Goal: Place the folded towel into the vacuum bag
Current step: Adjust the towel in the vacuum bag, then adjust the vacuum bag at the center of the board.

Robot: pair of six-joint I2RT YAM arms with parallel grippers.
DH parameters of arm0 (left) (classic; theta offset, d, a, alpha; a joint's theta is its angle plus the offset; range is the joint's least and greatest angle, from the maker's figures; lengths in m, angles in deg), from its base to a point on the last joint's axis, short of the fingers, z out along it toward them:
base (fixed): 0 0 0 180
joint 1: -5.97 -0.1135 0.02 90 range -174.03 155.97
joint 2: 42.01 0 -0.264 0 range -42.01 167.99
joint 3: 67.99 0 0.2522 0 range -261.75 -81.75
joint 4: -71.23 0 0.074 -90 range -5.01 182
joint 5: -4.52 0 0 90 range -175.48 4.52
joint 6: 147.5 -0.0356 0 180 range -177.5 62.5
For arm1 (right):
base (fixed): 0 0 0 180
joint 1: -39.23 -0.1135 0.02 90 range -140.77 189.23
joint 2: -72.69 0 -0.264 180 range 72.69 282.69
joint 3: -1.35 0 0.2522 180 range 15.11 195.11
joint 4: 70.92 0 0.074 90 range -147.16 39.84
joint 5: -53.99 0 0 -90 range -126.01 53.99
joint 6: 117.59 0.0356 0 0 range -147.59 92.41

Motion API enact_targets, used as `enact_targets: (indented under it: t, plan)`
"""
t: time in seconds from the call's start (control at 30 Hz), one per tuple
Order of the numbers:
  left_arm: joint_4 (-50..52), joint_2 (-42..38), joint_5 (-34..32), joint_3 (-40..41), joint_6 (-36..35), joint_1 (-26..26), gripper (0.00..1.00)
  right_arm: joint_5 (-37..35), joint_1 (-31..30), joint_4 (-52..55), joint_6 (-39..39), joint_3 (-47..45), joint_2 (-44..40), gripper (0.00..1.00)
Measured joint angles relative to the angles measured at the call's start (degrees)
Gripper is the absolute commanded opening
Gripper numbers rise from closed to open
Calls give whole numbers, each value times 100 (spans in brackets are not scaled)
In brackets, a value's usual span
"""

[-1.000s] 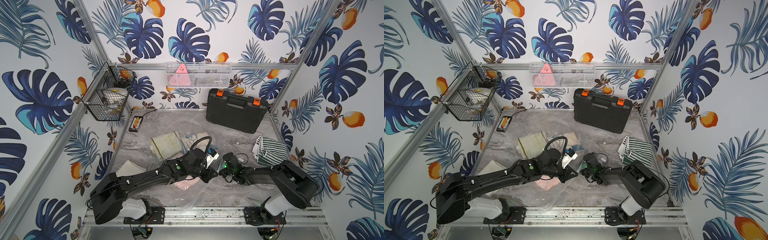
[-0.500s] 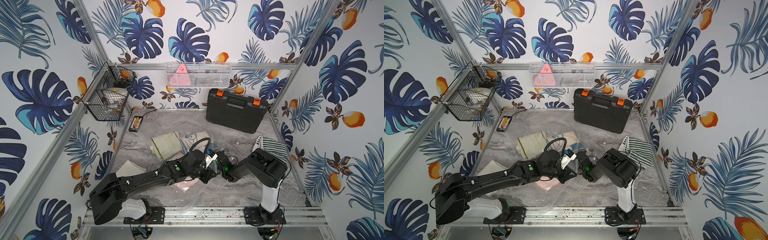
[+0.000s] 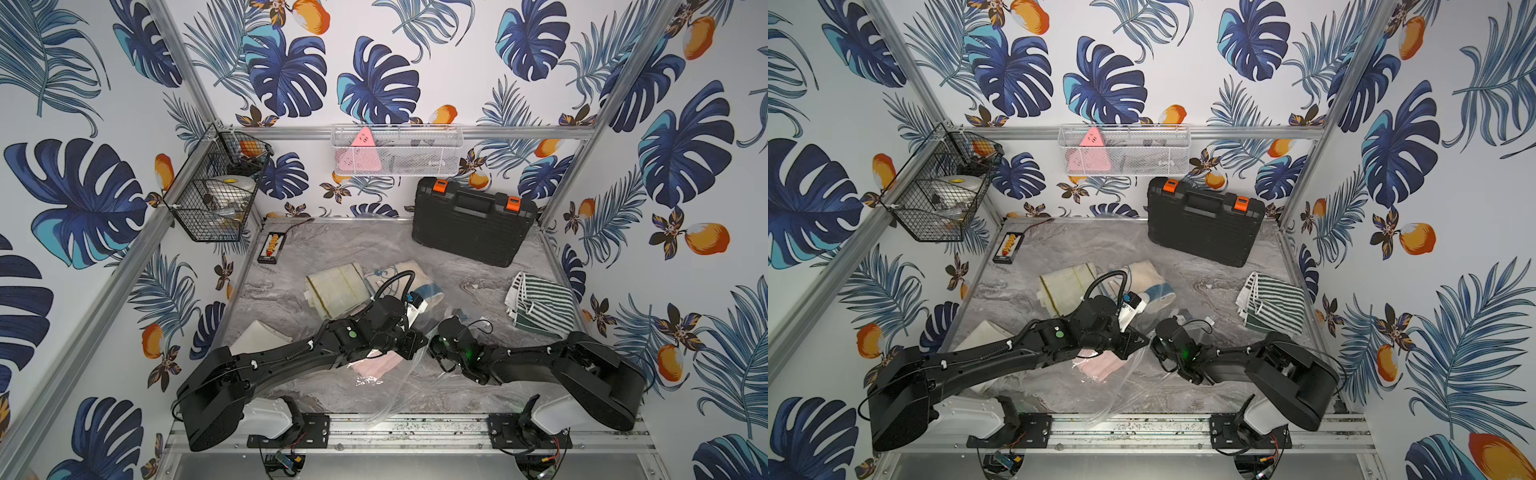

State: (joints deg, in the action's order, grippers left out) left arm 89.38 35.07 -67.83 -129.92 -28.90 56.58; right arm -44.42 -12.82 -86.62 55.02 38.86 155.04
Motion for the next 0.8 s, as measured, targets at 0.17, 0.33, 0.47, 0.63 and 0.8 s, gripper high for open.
enact_targets:
  t: [0.17, 0.33, 0.47, 0.63, 0.8]
  plan:
    - [-356, -24, 203, -13, -2, 7, 0, 76, -79, 2673, -203, 282, -1458, 54]
    - [-249, 85, -149, 63, 15, -48, 0, 57, -83, 4994, -675, 1088, -2267, 57]
    - [-179, 192, -262, 72, 15, -46, 0, -101, -76, 6279, -1102, 1604, -2555, 61]
    - [-186, 275, -260, 72, 15, -46, 0, -295, -70, 7530, -1611, 2347, -2640, 64]
    - [-188, 367, -144, 72, 15, 55, 5, -518, 494, 8317, -2273, 3434, -2730, 68]
